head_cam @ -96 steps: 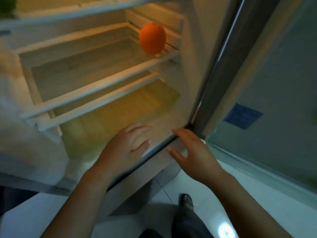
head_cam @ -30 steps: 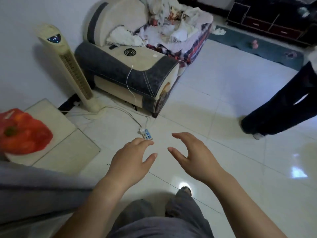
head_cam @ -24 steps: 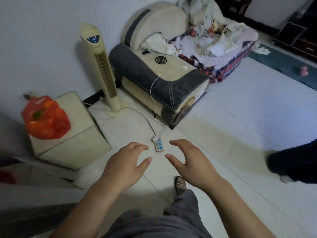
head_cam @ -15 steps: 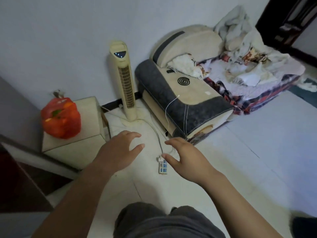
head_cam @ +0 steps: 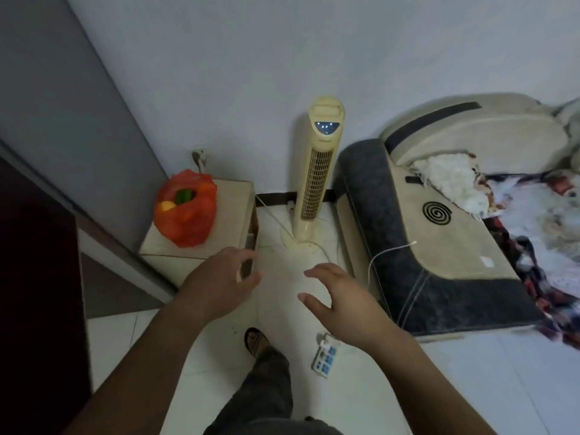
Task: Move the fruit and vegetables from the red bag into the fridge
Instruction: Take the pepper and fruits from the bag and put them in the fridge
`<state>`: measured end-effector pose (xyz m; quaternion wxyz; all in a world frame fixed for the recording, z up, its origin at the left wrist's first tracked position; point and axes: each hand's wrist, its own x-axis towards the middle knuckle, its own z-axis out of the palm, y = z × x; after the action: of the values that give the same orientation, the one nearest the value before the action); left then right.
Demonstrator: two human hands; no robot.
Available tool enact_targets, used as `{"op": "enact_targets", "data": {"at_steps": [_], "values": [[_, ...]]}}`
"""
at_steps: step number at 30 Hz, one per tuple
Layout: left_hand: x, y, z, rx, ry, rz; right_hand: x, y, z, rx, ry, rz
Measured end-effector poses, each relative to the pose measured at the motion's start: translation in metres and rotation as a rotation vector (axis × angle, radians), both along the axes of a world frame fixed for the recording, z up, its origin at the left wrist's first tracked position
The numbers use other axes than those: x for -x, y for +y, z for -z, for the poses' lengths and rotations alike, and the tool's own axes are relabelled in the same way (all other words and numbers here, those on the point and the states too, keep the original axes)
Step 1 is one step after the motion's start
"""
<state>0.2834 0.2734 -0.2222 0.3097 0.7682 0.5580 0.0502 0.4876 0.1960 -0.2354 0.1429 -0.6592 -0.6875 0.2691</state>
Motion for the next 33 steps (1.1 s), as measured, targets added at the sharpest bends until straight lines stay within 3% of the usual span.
{"op": "enact_targets", "data": {"at_steps": [11,23,33], "values": [[0.089,0.2,0.018,0.024,0.023,-0.247,0.056,0.231,-0.013,-0.034,-0.02,-0.138],[0.188,0.235,0.05,0.09,-0.049,-0.665,0.143,0.397,0.016,0.07,-0.017,-0.549],[0.169,0.317,0.105,0.047,-0.114,-0.85,0.179,0.543,0.094,0.148,0.029,-0.837]]}}
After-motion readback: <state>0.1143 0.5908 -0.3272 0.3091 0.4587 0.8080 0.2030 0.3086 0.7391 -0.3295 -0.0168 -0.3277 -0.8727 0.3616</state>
